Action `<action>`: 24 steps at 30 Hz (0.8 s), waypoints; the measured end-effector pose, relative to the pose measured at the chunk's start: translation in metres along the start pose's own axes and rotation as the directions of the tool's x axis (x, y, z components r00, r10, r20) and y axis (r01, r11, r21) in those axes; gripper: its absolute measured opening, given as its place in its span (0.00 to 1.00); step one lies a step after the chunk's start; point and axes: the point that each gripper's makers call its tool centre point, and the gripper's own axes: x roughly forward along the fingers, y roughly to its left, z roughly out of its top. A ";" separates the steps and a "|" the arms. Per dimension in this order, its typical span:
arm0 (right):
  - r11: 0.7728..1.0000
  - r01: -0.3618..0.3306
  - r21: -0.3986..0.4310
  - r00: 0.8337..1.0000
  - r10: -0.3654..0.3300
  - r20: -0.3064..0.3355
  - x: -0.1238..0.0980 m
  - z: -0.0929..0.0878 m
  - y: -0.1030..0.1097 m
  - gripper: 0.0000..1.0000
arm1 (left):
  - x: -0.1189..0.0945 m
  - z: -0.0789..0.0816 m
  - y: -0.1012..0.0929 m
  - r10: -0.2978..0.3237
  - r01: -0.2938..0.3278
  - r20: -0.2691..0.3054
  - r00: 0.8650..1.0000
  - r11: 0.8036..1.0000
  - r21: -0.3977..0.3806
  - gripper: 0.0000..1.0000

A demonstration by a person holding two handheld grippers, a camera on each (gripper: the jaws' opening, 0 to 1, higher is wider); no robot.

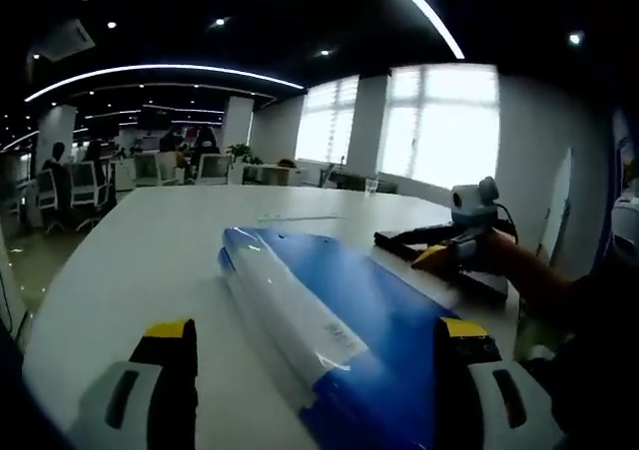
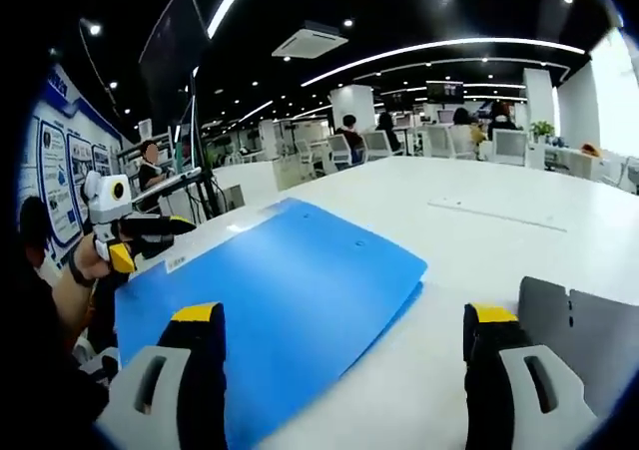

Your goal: Organize the scattered folders on the table and sort them into different groups

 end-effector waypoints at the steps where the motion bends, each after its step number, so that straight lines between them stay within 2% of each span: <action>1: 1.000 0.010 0.014 1.000 -0.010 0.013 -0.004 0.003 -0.003 0.98 | 0.000 0.002 0.000 0.001 -0.001 0.007 1.000 1.000 0.006 0.99; 4: 0.997 0.075 0.022 0.994 -0.076 0.082 -0.018 0.016 -0.014 0.98 | -0.001 0.010 0.002 -0.002 0.001 0.026 1.000 1.000 0.006 0.99; 6: 0.997 0.080 0.022 0.993 -0.081 0.091 -0.026 0.018 -0.015 0.98 | -0.002 0.015 0.001 -0.012 0.012 0.038 0.999 1.000 0.012 0.99; 9: 0.995 0.090 0.043 0.988 -0.095 0.121 -0.037 0.026 -0.031 0.98 | -0.003 0.022 0.000 -0.017 0.016 0.052 0.999 1.000 0.024 0.99; 15: 0.993 0.102 0.059 0.980 -0.110 0.167 -0.063 0.036 -0.032 0.98 | -0.003 0.033 -0.003 -0.033 0.029 0.087 0.996 0.999 0.041 0.99; 21: 0.992 0.107 0.058 0.972 -0.117 0.206 -0.082 0.042 -0.043 0.98 | -0.005 0.042 -0.005 -0.043 0.038 0.120 0.992 0.998 0.042 0.99; 24: 0.993 0.107 0.046 0.965 -0.115 0.236 -0.089 0.044 -0.040 0.98 | -0.005 0.045 -0.006 -0.048 0.043 0.131 0.990 0.998 0.044 0.99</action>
